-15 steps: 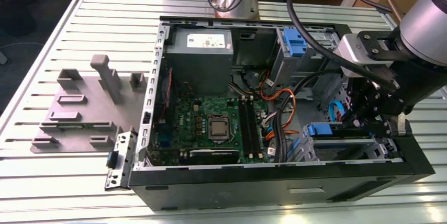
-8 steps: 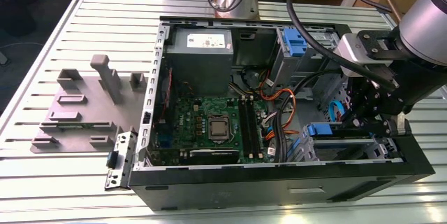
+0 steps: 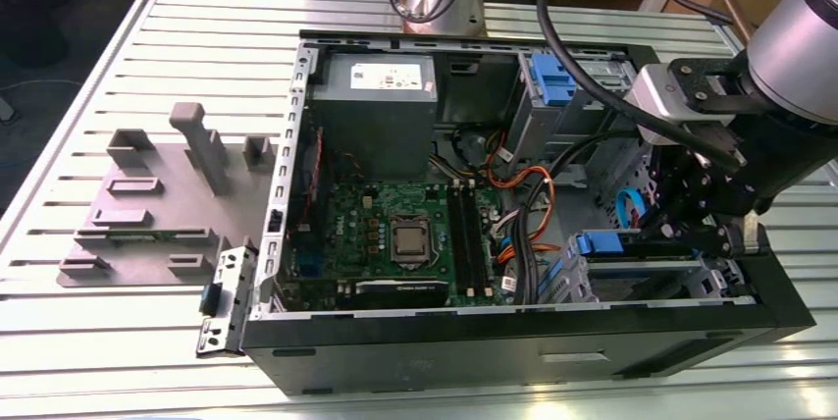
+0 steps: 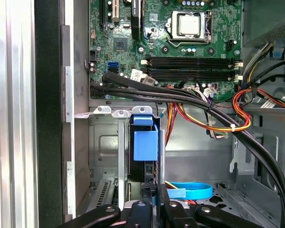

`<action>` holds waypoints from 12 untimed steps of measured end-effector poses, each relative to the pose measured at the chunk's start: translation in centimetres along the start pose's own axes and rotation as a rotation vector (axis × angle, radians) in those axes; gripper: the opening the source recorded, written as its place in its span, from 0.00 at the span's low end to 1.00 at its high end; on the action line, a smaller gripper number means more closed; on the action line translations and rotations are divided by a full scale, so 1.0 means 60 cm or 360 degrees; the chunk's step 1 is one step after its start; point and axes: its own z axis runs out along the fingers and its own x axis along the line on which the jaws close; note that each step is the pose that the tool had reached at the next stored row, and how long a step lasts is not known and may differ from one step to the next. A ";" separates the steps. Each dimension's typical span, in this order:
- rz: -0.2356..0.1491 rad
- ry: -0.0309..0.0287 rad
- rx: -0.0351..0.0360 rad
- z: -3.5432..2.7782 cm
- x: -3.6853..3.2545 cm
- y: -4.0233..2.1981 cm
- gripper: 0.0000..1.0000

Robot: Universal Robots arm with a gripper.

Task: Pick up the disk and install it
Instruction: 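Insert the first disk wire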

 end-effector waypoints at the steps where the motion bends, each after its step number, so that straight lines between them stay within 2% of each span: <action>1: 0.0000 -0.00001 0.0000 0.000 0.000 0.000 0.16; 9: 0.0000 -0.00003 0.0000 0.001 0.000 0.000 0.16; 12: 0.0000 -0.00004 0.0000 -0.002 0.000 0.000 0.16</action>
